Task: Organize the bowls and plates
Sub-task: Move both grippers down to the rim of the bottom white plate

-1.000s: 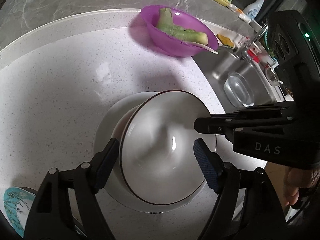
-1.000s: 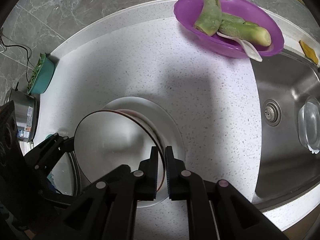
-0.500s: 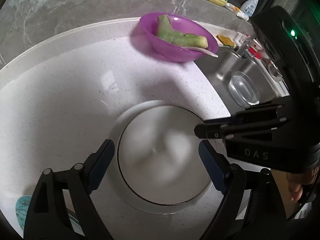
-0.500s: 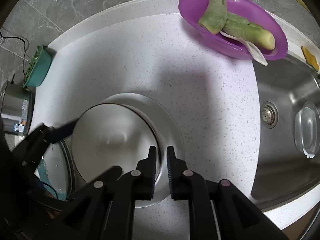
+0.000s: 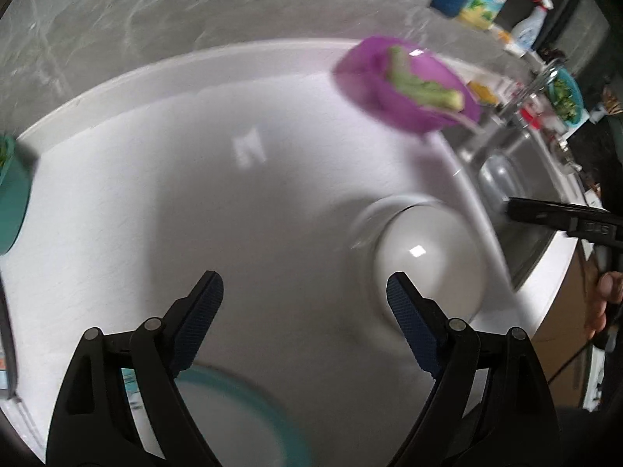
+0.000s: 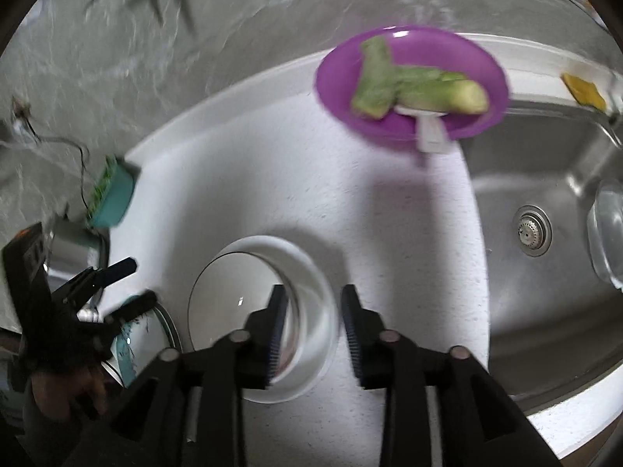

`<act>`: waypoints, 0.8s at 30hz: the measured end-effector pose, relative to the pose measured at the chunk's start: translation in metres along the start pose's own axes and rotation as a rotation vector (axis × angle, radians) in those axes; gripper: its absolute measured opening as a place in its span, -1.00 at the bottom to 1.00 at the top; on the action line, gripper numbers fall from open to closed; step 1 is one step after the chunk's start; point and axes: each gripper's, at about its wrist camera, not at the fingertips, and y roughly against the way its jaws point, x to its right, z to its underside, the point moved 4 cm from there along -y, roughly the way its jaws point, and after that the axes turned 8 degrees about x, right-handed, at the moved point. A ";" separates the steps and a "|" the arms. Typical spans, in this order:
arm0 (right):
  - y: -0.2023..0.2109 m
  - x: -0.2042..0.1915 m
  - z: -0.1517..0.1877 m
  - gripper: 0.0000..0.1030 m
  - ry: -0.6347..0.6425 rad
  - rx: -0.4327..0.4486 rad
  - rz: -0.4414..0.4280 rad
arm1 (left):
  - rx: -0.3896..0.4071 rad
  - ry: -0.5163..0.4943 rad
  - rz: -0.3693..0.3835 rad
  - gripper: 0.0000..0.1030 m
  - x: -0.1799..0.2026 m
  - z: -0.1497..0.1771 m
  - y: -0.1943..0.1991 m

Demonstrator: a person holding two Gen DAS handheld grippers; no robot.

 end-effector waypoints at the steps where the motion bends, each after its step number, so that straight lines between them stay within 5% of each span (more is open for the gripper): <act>1: 0.000 0.007 0.003 -0.20 -0.012 0.001 -0.009 | -0.023 -0.005 -0.012 0.67 -0.005 0.001 -0.003; 9: -0.017 0.029 0.039 -0.20 -0.073 -0.069 -0.026 | -0.151 -0.092 -0.011 0.67 0.001 0.022 -0.033; 24: -0.044 0.026 0.046 -0.20 -0.054 -0.128 -0.020 | -0.188 -0.128 -0.008 0.67 0.007 0.026 -0.071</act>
